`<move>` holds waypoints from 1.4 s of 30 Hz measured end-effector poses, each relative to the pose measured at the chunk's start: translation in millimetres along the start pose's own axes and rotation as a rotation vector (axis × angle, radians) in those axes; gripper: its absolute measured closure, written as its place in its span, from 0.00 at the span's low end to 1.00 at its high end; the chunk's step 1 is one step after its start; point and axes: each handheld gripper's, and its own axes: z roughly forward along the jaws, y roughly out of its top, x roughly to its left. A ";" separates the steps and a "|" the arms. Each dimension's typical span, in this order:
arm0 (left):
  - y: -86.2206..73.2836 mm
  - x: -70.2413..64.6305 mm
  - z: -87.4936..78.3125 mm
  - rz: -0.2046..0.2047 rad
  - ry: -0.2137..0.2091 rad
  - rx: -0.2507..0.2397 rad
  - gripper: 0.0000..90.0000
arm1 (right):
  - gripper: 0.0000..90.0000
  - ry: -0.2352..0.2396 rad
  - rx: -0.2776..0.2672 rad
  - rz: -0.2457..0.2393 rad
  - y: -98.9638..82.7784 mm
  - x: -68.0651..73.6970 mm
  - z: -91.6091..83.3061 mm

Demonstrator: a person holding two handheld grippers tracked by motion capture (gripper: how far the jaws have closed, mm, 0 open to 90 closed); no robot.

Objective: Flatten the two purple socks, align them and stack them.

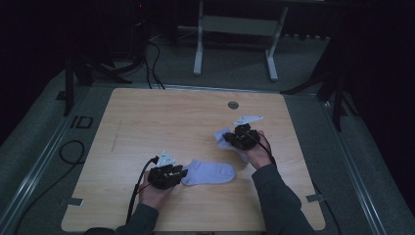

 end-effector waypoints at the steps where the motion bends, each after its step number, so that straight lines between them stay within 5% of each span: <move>1: 0.0 -0.1 -0.1 0.003 0.000 -0.001 0.76 | 0.95 0.000 -0.008 -0.002 0.1 0.2 -4.5; 10: 0.0 -0.2 0.6 -0.001 -0.005 0.002 0.75 | 0.94 0.017 -0.082 -0.014 0.5 6.1 -36.7; 21: -0.1 0.4 0.0 -0.005 -0.004 -0.001 0.75 | 0.94 0.055 -0.126 -0.059 -3.7 29.6 -57.2; 42: -0.2 0.2 -0.1 -0.006 -0.006 0.001 0.75 | 0.94 0.094 -0.137 -0.043 -13.2 46.2 -55.4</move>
